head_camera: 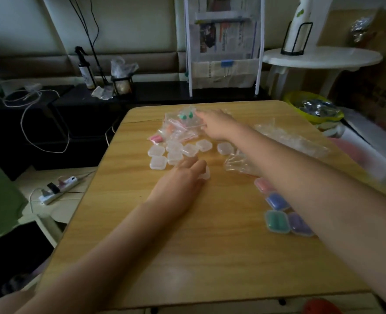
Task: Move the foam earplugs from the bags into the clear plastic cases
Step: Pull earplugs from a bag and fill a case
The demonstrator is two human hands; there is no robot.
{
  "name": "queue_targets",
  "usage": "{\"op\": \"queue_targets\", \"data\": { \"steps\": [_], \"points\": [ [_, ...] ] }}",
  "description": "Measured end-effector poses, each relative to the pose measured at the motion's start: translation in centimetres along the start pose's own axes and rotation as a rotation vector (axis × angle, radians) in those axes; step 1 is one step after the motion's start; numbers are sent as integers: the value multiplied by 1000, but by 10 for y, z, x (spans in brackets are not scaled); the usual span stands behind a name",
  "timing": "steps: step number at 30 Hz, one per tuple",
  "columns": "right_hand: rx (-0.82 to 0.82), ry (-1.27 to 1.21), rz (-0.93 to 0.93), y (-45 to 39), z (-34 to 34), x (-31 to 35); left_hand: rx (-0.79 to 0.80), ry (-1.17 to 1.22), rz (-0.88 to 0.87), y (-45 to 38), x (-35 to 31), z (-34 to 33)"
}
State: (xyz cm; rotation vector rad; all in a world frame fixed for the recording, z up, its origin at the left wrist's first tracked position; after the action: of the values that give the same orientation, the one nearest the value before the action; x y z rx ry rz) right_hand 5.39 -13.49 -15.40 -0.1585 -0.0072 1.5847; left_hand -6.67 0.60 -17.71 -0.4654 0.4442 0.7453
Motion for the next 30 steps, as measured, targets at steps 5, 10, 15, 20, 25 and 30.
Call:
{"op": "queue_targets", "data": {
  "steps": [5, 10, 15, 20, 25, 30],
  "points": [
    [-28, 105, -108, -24, -19, 8, -8, -2, -16, 10, 1, -3],
    [-171, 11, -193, -15, -10, 6, -5, -3, -47, 11, 0, -1],
    [-158, -197, -197, -8, 2, -5, -43, 74, -60, 14, -1, 2],
    [-330, -375, -254, 9, 22, -11, -52, 149, -21, 27, -7, 4],
    [-593, -543, -286, 52, 46, -12, -146, 156, -11, 36, -13, 8],
    [-566, -775, -174, 132, 55, 14, -439, 561, 58, 44, -28, 31]
  ]
}}
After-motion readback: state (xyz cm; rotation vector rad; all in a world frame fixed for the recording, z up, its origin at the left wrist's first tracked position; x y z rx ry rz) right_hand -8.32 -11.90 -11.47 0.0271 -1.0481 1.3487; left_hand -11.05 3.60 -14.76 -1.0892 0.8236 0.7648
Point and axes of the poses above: each hand's wrist, its own y-axis away from the middle knuckle, its own z-axis out of the back of the hand, x = y × z, the point moved 5 cm from there along -y, towards the middle knuckle, and after that the axes turned 15 degrees about y, right-handed, at the moved point
